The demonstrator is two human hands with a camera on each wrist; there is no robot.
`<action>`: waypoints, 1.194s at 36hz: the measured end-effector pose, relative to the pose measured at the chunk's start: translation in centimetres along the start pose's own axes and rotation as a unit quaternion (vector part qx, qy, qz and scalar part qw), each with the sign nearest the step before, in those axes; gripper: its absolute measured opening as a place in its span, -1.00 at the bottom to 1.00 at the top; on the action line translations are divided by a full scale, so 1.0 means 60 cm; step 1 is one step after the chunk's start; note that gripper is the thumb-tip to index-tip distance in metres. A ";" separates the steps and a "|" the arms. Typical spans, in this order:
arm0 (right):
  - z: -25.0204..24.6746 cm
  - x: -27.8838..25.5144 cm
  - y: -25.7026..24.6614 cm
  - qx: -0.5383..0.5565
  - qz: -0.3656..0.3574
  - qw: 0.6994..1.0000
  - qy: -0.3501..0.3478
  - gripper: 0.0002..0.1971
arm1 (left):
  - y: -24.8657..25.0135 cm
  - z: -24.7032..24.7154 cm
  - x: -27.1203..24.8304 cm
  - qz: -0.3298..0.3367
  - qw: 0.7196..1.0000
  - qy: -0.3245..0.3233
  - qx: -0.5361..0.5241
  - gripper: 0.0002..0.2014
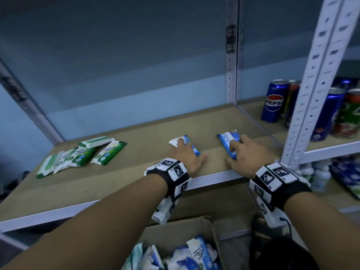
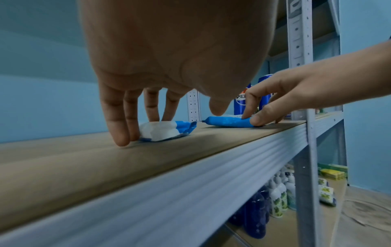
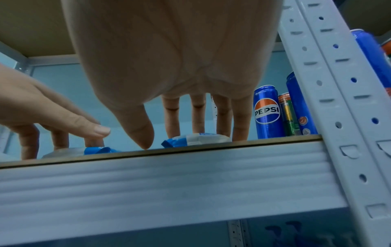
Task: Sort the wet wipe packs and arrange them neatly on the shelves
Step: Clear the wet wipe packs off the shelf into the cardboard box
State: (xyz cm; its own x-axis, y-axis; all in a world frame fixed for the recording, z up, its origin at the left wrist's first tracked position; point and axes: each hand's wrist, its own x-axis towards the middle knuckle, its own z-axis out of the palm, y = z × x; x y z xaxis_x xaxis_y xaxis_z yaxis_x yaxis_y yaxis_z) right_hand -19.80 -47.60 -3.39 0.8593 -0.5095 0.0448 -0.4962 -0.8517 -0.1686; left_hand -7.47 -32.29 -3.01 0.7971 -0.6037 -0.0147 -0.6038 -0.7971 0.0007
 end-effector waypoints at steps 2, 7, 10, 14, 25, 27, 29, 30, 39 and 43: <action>-0.002 0.003 0.000 0.002 -0.003 1.000 0.000 -0.69 | -0.002 0.001 0.009 -0.006 1.000 0.020 0.019 -0.29; -0.004 0.005 0.005 0.017 -0.008 1.000 0.021 -0.82 | -0.008 -0.012 0.020 -0.028 0.999 0.020 -0.015 -0.36; -0.007 0.002 0.003 0.014 -0.009 0.999 0.036 -0.87 | -0.015 -0.013 0.021 -0.043 0.998 0.005 -0.053 -0.40; -0.009 -0.008 -0.010 0.007 -0.016 0.999 0.042 -0.88 | -0.035 -0.010 0.009 -0.065 0.995 -0.002 -0.071 -0.40; 0.005 -0.047 -0.100 0.022 -0.047 0.999 0.014 -0.61 | -0.152 -0.029 -0.061 -0.032 0.995 -0.033 -0.092 -0.37; 0.009 -0.049 -0.123 0.022 -0.058 0.998 0.001 -0.56 | -0.183 -0.037 -0.079 -0.033 0.995 -0.038 -0.087 -0.41; 0.012 -0.048 -0.146 0.019 -0.068 0.997 -0.011 -0.53 | -0.216 -0.043 -0.096 -0.036 0.995 -0.047 -0.084 -0.46; 0.011 -0.048 -0.159 0.018 -0.077 0.997 -0.017 -0.50 | -0.233 -0.047 -0.105 -0.038 0.995 -0.052 -0.082 -0.49; 0.006 -0.020 -0.280 0.025 -0.143 0.986 -0.085 -0.55 | -0.396 -0.057 -0.166 -0.089 0.990 -0.046 -0.100 -0.36; 0.006 0.002 -0.344 0.033 -0.171 0.980 -0.100 -0.60 | -0.464 -0.067 -0.173 -0.135 0.984 -0.005 -0.120 -0.38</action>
State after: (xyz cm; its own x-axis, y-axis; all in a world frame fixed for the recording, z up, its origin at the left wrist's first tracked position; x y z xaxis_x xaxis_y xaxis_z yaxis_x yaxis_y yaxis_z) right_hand -9.37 -30.03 -0.28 0.9841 -0.1565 -0.0838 -0.1725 -0.9551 -0.2411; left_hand 1.12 -3.84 1.14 0.9270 -0.3708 -0.0560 -0.3494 -0.9082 0.2306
